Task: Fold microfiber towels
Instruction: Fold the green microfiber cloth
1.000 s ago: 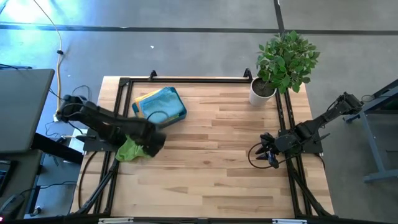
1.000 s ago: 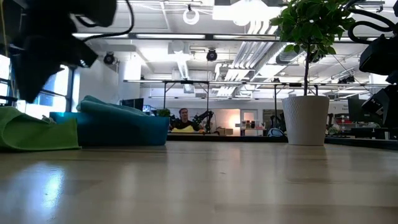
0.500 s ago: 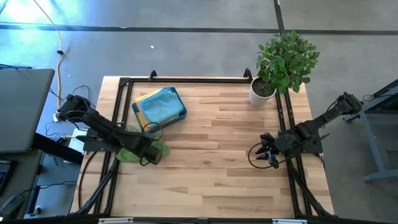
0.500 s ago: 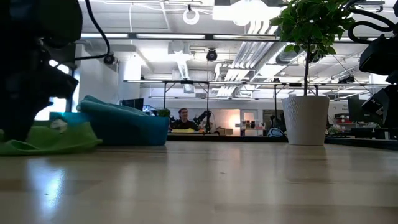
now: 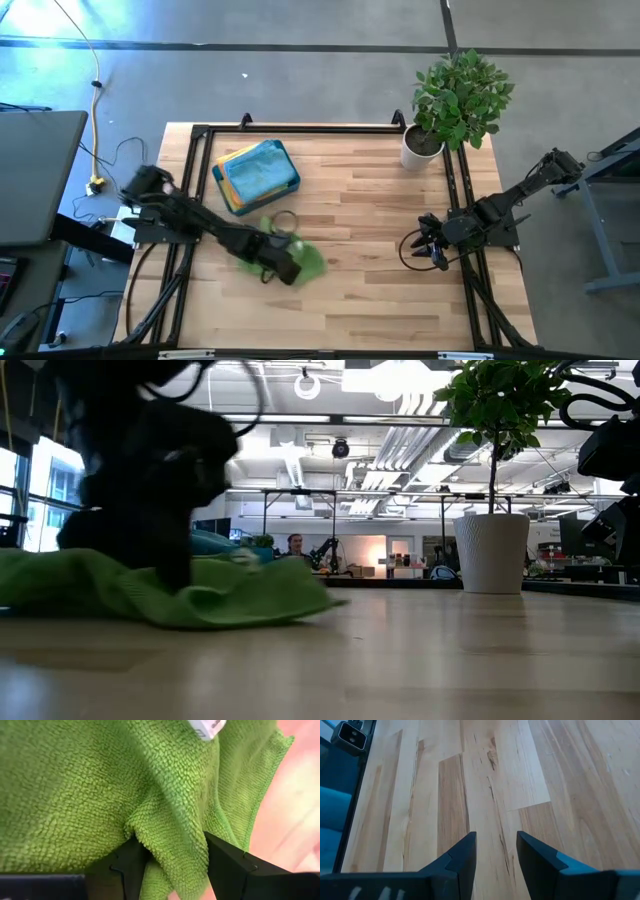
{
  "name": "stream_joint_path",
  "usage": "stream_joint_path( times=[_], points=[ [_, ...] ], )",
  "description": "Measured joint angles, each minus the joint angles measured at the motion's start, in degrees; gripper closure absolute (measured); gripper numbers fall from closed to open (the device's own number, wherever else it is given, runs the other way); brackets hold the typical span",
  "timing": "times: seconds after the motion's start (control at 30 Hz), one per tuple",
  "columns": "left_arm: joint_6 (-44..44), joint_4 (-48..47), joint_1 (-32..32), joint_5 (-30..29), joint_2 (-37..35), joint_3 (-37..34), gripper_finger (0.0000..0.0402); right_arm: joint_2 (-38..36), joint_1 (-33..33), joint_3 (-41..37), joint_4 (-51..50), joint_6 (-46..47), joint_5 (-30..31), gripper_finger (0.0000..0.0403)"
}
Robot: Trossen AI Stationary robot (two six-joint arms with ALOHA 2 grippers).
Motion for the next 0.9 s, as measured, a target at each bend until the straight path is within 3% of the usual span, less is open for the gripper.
stream_joint_path(
  times=[0.23, 0.5, 0.67, 0.9],
  points=[
    [10.44, -6.35, 0.55, -8.27, 13.66, 17.90, 0.0225, 0.00, 0.00, 0.00, -0.02, 0.00, 0.00, 0.0269],
    [21.23, -7.90, 3.07, -9.70, 23.81, 32.24, 0.0225, 0.00, -0.01, 0.00, -0.02, 0.00, 0.00, 0.0269],
    [30.33, -7.86, 3.79, -13.11, 26.16, 35.93, 0.0225, 0.00, 0.00, 0.00, 0.00, 0.00, 0.00, 0.0269],
    [37.93, -11.37, 4.32, -11.08, 22.64, 39.14, 0.0225, 0.00, -0.01, 0.00, -0.05, 0.00, 0.00, 0.0269]
  ],
)
